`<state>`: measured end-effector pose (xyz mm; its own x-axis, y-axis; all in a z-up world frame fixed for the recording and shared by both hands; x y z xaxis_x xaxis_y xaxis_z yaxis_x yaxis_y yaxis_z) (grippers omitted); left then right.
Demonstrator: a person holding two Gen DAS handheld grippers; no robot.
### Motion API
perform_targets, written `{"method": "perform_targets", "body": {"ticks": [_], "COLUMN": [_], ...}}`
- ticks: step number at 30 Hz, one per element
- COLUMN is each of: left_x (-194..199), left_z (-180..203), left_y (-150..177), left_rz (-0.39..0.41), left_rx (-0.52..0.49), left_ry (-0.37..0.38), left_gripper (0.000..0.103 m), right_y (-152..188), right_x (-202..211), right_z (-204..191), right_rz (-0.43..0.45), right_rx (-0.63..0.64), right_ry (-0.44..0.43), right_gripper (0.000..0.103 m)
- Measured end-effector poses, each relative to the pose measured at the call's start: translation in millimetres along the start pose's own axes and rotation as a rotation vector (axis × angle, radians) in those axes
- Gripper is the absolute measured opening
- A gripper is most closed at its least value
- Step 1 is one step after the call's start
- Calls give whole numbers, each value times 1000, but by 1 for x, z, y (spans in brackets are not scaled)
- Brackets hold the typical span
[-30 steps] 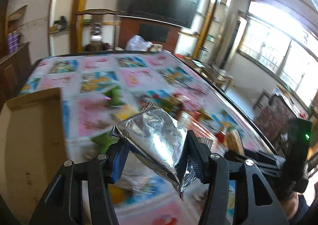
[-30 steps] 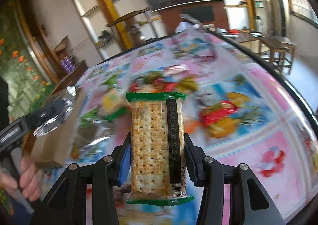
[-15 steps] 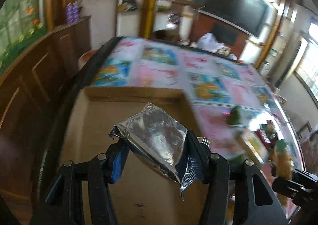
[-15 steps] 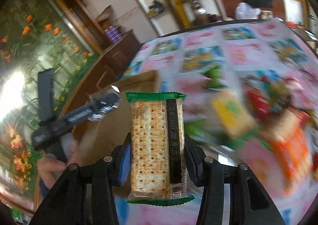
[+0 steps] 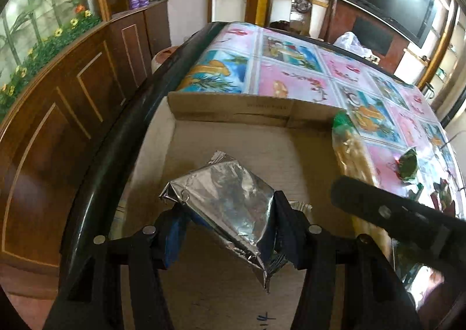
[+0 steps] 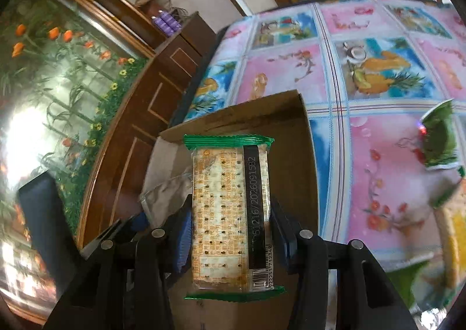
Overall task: Organize snacks
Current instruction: 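Lower the foil bag and cracker packet into the cardboard box, open both, then move both tools back over the snack pile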
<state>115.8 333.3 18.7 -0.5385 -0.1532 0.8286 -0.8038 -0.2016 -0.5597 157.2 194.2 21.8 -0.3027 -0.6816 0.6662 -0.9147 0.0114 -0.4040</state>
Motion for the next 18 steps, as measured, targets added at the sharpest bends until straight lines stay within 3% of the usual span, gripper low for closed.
{"method": "perform_targets", "body": {"ticks": [10, 13, 18], "left_x": [-5, -5, 2], "left_z": [-3, -2, 2], "left_y": [2, 1, 1], "left_rz": [-23, -20, 5], "left_rx": [13, 11, 0], "left_ry": [-36, -22, 8], "left_gripper": [56, 57, 73], "right_y": [-8, -8, 3], "right_x": [-14, -10, 22], "right_z": [-6, -3, -1], "right_rz": [-5, -4, 38], "right_rx": [62, 48, 42], "right_ry": [52, 27, -41], "right_gripper": [53, 53, 53]}}
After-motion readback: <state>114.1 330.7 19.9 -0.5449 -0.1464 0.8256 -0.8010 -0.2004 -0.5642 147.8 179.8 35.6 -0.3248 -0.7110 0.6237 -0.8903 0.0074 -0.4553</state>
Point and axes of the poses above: each gripper's, at about its wrist camera, not at the fingertips, and x roughly against the way its jaws point, z to its right, y to its underside, the point moved 2 cm from there along -x, roughly the way its jaws point, and after that the axes turned 6 degrees about -y, right-handed, at the moved point
